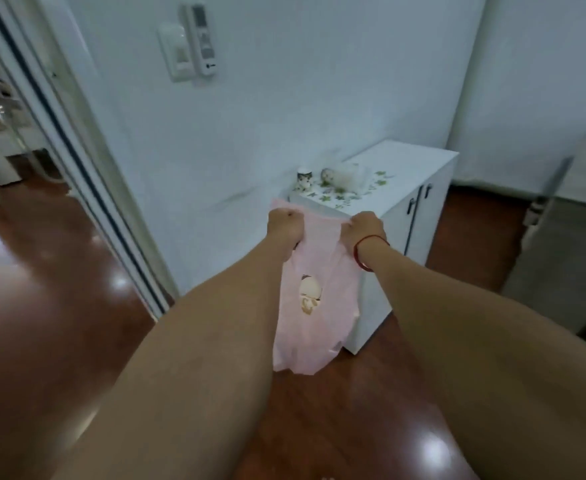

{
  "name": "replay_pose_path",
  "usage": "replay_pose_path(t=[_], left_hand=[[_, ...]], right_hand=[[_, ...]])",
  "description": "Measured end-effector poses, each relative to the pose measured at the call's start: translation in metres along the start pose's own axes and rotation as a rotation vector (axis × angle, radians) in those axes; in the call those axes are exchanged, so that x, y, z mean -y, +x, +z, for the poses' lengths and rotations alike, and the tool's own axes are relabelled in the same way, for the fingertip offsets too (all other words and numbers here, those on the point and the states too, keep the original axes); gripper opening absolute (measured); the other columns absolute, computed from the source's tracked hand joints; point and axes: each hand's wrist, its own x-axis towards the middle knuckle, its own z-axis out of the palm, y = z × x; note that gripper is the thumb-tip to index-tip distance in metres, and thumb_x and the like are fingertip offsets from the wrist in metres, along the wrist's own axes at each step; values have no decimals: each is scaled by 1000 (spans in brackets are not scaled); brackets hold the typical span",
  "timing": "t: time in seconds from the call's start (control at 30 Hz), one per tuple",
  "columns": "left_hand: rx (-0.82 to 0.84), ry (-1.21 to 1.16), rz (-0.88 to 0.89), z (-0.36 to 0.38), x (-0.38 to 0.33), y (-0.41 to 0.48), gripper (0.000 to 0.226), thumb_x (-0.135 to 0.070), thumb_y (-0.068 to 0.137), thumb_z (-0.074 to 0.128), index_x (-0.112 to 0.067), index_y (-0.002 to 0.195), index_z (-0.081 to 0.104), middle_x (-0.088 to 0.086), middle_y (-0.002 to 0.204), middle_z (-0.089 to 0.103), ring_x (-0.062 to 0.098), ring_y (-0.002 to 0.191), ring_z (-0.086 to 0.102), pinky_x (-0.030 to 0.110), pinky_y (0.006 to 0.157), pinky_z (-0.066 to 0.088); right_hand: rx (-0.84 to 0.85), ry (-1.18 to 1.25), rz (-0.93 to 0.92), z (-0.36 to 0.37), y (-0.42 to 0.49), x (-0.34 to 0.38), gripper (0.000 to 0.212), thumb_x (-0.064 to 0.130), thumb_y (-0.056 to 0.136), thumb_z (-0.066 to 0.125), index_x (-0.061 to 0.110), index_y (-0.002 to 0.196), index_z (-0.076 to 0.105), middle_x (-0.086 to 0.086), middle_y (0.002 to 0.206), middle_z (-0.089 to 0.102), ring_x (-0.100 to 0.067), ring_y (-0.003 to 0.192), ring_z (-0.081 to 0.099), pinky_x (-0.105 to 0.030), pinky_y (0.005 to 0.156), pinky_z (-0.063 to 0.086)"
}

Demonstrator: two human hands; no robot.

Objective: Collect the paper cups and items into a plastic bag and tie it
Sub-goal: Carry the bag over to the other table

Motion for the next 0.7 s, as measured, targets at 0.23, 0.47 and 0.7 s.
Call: replay_pose_path(t=[0.23, 0.47, 0.7], left_hand=[[309, -67, 27, 211, -90, 87, 26, -14, 97, 43, -10, 108, 65, 5, 70, 54, 17, 53, 46, 14, 39, 34], [518, -53, 100, 411, -154, 114, 32, -15, 95, 39, -9, 112, 65, 4, 74, 56, 15, 58, 51, 23, 50, 43], [580, -97, 115, 601, -206, 106, 30, -14, 95, 43, -9, 116, 64, 7, 94, 62, 19, 74, 58, 23, 59, 44]], right_hand=[[-255, 21, 215, -121, 139, -101, 30, 18, 90, 48, 1, 104, 67, -20, 113, 66, -34, 106, 62, -33, 87, 49], [-434, 3, 382, -239, 236, -211, 30, 18, 90, 47, 5, 106, 69, -20, 114, 65, -35, 106, 62, -37, 94, 51], [-451, -98, 370, -362, 320, -327, 27, 16, 90, 48, 4, 101, 69, -22, 114, 65, -35, 106, 61, -33, 89, 48]])
